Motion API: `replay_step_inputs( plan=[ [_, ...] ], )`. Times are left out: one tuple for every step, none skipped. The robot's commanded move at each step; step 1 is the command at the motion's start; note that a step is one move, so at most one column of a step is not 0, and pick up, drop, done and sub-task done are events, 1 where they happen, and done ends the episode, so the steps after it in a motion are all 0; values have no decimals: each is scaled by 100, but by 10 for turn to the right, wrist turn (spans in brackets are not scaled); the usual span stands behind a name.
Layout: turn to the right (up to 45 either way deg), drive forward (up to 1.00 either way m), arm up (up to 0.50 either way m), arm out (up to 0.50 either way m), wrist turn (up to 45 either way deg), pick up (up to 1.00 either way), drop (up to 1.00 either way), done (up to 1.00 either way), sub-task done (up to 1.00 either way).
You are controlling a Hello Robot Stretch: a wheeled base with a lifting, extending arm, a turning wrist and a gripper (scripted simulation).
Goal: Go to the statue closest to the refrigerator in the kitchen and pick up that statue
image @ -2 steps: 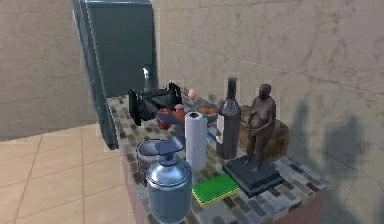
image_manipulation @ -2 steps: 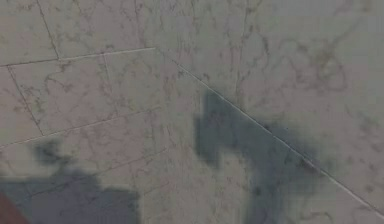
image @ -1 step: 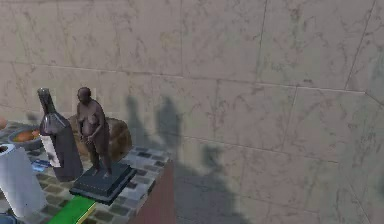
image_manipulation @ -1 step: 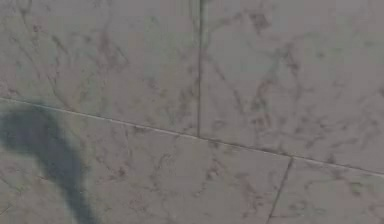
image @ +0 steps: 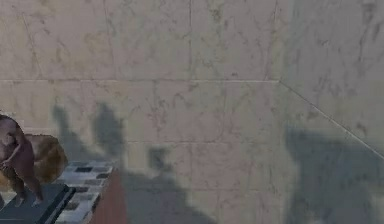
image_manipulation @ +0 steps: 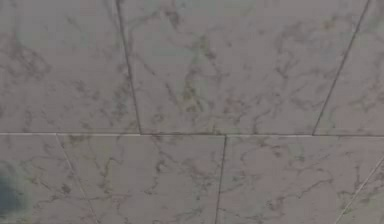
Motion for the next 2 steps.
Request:
replay_step_inputs(
  plan=[
    [30,0,0,0,0,0,0,0,0],
    [0,45,0,0,0,0,0,0,0]
  ],
)
